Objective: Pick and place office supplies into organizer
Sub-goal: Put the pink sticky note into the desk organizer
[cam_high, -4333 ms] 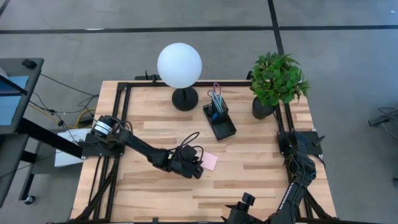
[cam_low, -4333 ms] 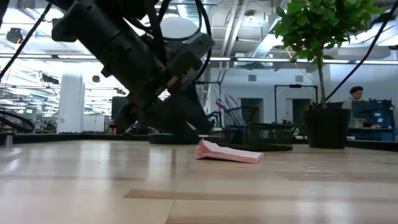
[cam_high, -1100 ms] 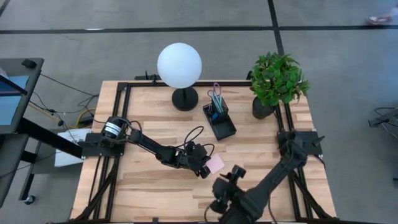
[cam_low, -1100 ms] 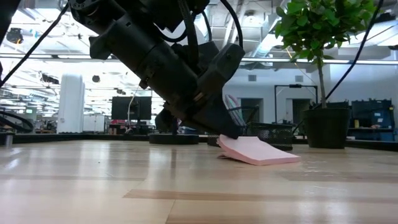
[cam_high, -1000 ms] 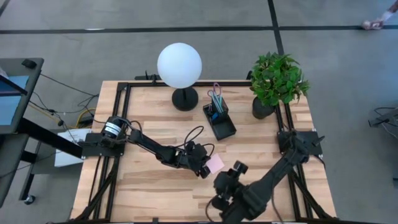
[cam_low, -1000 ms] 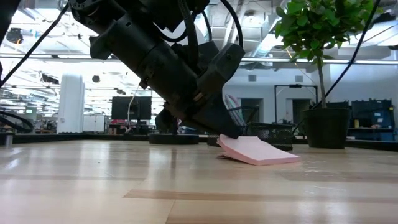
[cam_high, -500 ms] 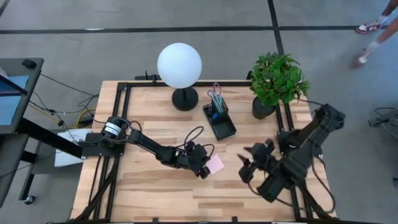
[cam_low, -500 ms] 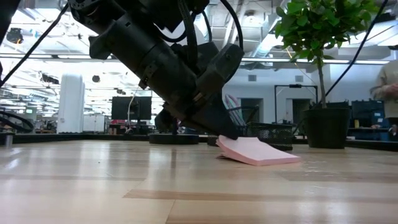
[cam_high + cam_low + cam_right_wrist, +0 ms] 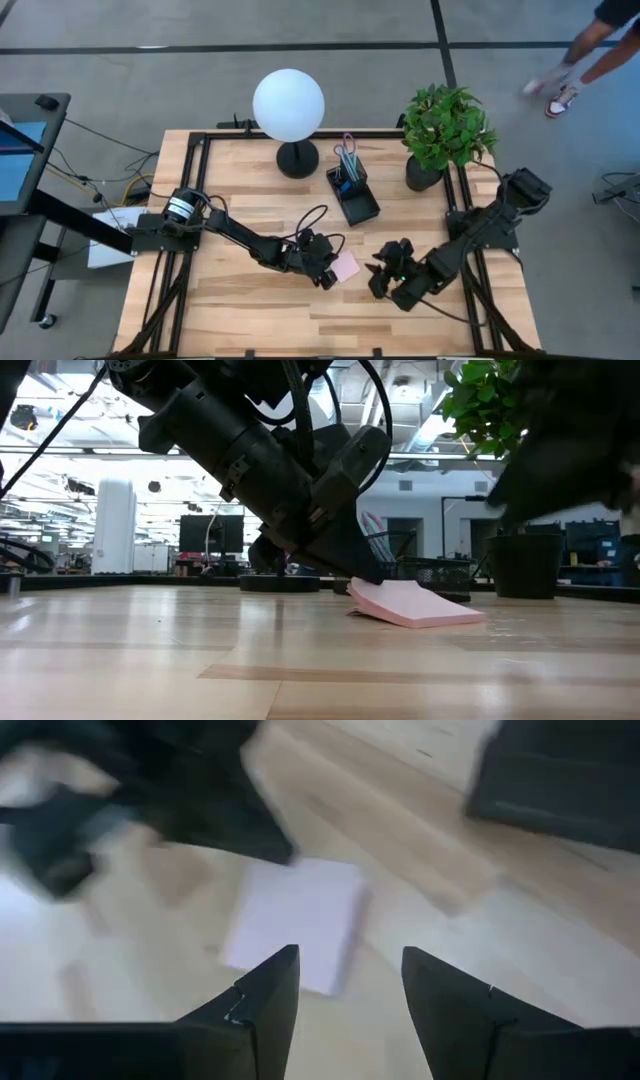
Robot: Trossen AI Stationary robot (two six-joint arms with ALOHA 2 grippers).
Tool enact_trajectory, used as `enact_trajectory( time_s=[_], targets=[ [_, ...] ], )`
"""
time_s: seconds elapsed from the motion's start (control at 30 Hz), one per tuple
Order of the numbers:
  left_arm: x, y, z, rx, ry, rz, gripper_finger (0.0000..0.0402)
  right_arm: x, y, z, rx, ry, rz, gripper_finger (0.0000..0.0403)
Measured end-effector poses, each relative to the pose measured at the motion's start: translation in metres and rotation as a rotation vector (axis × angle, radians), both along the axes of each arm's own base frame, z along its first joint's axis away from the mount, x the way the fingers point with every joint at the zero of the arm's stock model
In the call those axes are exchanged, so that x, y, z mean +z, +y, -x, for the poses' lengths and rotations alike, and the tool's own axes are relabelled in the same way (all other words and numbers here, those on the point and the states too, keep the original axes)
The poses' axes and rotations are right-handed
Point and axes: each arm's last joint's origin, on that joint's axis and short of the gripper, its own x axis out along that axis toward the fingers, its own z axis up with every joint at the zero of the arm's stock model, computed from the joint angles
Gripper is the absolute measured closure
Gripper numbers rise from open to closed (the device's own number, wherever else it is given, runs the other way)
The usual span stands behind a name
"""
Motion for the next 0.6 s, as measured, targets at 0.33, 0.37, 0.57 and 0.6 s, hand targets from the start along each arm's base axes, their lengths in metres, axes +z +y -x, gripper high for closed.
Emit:
enact_trajectory(
  time_s=[0.33,0.37,0.57,0.6],
  targets=[
    [0.0,0.0,0.0,-0.002,0.003,-0.001,0.0401,-0.011,-0.007,-0.032,0.18,0.035,-0.026,0.0225],
    [0.0,0.0,0.0,-0.003,0.003,-0.001,0.0401,-0.01,-0.007,-0.035,0.21,0.028,-0.029,0.0225],
    [-0.001,-0.001,0.001,-0.008,0.008,0.0,0.0401,-0.007,-0.014,-0.044,0.221,-0.007,-0.034,0.0223],
    [-0.001,-0.001,0.001,-0.011,0.009,0.003,0.0401,-0.007,-0.015,-0.045,0.217,-0.007,-0.033,0.0223]
  ],
)
